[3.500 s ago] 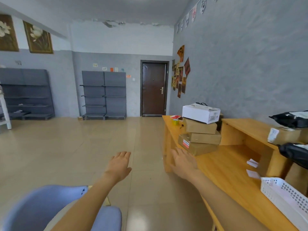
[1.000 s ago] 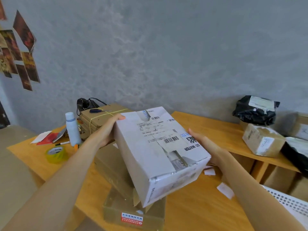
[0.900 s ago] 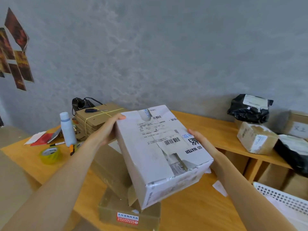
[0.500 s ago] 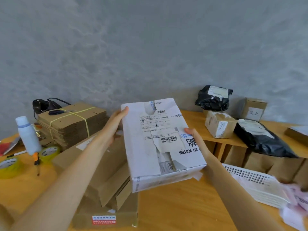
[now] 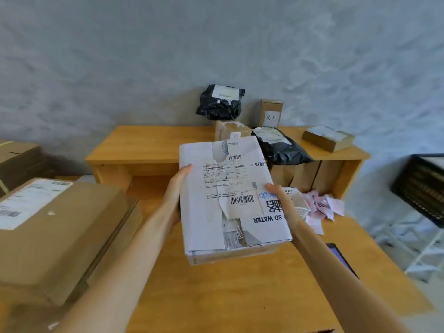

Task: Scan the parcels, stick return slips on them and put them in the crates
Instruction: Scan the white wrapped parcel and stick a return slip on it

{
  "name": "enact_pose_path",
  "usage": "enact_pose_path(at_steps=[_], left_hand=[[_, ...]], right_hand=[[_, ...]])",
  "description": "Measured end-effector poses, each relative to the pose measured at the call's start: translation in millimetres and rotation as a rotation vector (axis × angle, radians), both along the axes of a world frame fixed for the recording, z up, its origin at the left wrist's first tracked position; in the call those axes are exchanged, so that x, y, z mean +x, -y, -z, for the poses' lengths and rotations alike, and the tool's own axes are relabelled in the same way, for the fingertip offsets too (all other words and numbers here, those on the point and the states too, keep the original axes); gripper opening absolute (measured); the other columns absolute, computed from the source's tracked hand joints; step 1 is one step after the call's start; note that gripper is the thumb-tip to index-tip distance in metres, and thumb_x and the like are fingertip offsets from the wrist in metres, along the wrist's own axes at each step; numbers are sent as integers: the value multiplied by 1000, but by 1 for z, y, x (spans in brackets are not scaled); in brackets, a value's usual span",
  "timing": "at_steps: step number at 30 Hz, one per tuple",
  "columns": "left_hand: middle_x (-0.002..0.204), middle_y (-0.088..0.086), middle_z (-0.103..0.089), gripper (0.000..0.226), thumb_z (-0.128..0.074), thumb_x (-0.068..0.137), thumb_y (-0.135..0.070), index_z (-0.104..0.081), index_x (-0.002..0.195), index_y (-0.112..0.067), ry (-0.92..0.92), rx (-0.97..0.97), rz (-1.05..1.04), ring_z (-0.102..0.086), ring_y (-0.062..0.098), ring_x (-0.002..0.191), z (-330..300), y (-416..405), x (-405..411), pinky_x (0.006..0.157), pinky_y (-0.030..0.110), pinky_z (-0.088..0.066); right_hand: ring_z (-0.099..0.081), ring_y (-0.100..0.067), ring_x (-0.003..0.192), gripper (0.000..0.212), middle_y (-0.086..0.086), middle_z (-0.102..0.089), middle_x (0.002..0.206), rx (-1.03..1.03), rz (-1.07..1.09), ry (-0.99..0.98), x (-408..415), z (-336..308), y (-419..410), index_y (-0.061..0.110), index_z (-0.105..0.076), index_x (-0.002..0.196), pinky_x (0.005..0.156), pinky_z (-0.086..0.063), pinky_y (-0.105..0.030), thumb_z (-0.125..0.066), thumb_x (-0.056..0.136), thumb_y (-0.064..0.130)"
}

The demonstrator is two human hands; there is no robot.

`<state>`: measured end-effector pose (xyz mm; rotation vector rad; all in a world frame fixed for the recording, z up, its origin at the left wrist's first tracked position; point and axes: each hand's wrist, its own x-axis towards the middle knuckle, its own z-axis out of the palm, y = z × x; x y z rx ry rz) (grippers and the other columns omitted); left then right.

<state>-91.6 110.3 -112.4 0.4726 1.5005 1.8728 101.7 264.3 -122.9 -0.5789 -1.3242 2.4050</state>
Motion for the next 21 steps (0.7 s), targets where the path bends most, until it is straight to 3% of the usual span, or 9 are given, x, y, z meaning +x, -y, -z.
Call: enact_pose_path(at_steps=[3, 6, 8, 10, 13, 14, 17, 19, 21], left_hand=[[93, 13, -75, 38, -59, 91, -34, -62, 108, 0, 74, -11, 7, -69, 15, 64, 26, -24, 26, 56, 21, -52], [68, 17, -71, 26, -48, 99, -19, -55, 77, -9, 64, -65, 40, -61, 4, 42, 48, -46, 60, 40, 13, -43], [66, 19, -69, 29, -45, 100, -20, -57, 75, -12, 121, -97, 74, -61, 5, 41, 47, -54, 89, 37, 12, -41], [60, 3, -71, 27, -44, 100, -23, -61, 83, -12, 137, -116, 72, -65, 8, 45, 69, -73, 97, 38, 14, -44], [76, 4, -75, 27, -48, 97, -31, -66, 98, -11, 156, -156, 119, -71, 16, 61, 87, -91, 112, 48, 21, -51], [85, 8, -76, 30, -51, 95, -35, -67, 104, -11, 156, -181, 139, -72, 20, 69, 90, -95, 116, 53, 24, -53], [108, 15, -72, 49, -66, 77, -44, -67, 113, -10, 136, -225, 111, -72, 27, 85, 99, -111, 117, 68, 33, -53], [111, 15, -71, 58, -67, 69, -45, -67, 115, -10, 106, -243, 92, -71, 29, 90, 105, -120, 117, 76, 37, -53], [110, 14, -72, 61, -67, 68, -46, -65, 118, -11, 80, -247, 68, -70, 32, 95, 106, -126, 121, 81, 41, -54]], right_hand=[[-72, -27, 70, 46, -16, -74, 90, -32, 91, 47, 37, 27, -9, 3, -56, 114, 53, -57, -32, -66, 75, 24], [-72, -29, 75, 58, -18, -73, 97, 3, 137, 143, 72, 53, -23, 4, -51, 127, 56, -57, -34, -64, 77, 30], [-72, -28, 74, 45, -17, -73, 96, 42, 152, 220, 93, 67, -34, 5, -54, 123, 56, -56, -33, -56, 87, 32], [-72, -27, 80, 40, -15, -73, 99, 93, 156, 297, 111, 80, -50, 9, -57, 120, 64, -58, -36, -47, 94, 36], [-63, -25, 112, 59, -2, -64, 127, 241, 156, 396, 133, 96, -76, 35, -51, 132, 97, -49, -49, -54, 79, 62], [-56, -21, 120, 64, 4, -57, 136, 299, 190, 437, 139, 99, -83, 41, -48, 133, 102, -44, -48, -56, 75, 65], [-49, -17, 119, 56, 1, -49, 142, 563, 343, 640, 157, 115, -109, 27, -44, 141, 92, -39, -30, -59, 90, 47], [-47, -22, 122, 60, -3, -47, 143, 766, 345, 860, 168, 135, -127, 22, -41, 144, 90, -41, -31, -58, 92, 46], [-38, -26, 132, 72, -5, -41, 147, 909, 270, 1054, 176, 156, -138, 17, -34, 147, 100, -40, -39, -57, 89, 54]])
